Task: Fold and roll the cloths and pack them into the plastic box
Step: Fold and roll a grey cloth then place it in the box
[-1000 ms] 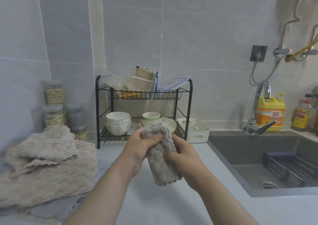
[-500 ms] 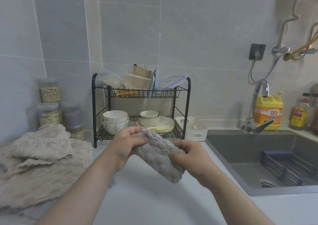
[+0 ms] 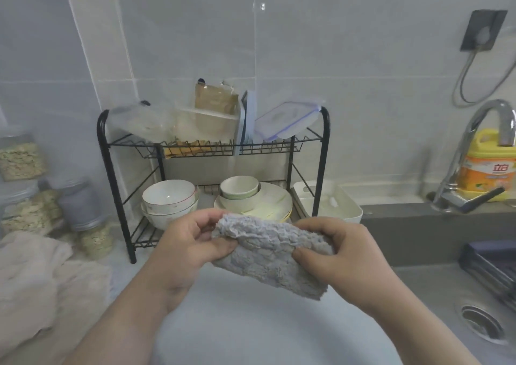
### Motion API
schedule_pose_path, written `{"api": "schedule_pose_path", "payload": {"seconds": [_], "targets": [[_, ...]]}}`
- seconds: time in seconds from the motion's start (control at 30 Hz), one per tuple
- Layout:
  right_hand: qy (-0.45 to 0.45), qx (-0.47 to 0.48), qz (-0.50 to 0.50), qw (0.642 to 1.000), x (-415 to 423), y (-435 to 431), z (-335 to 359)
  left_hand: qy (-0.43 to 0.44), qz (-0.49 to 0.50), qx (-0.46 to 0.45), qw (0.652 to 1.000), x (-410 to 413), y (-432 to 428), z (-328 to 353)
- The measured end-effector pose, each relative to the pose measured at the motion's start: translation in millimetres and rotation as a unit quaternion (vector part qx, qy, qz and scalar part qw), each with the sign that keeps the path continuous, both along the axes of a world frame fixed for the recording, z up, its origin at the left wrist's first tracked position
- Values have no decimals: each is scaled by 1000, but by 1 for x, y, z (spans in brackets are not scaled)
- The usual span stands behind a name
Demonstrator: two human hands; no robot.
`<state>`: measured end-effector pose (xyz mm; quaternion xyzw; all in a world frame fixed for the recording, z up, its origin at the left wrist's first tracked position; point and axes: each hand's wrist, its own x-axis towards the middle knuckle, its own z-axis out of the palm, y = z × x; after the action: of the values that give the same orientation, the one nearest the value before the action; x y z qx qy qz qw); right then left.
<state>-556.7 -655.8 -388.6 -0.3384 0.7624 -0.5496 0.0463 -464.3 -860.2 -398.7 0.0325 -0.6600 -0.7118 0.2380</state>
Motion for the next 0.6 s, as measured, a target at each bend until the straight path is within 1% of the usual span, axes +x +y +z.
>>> {"api": "schedule_pose_path", "payload": {"seconds": [0.13,0.3,0.33,0.4,0.5,0.6], "targets": [[-33,12,-42,998,-11,20,64,-23,-25,30,999,-18,16,55],[-49,50,-91,993,3,65,154,-51,-80,65,993,-31,48,128],[-42,64,-103,992,6,74,164,-50,-92,53,993,-34,53,137],[-27,96,-146,984,14,98,185,-61,-147,17,987,-42,71,158],[5,104,-210,972,32,143,208,-55,-210,1,976,-58,110,182],[-3,95,-289,953,56,194,220,-47,-298,-17,953,-70,166,198]]}}
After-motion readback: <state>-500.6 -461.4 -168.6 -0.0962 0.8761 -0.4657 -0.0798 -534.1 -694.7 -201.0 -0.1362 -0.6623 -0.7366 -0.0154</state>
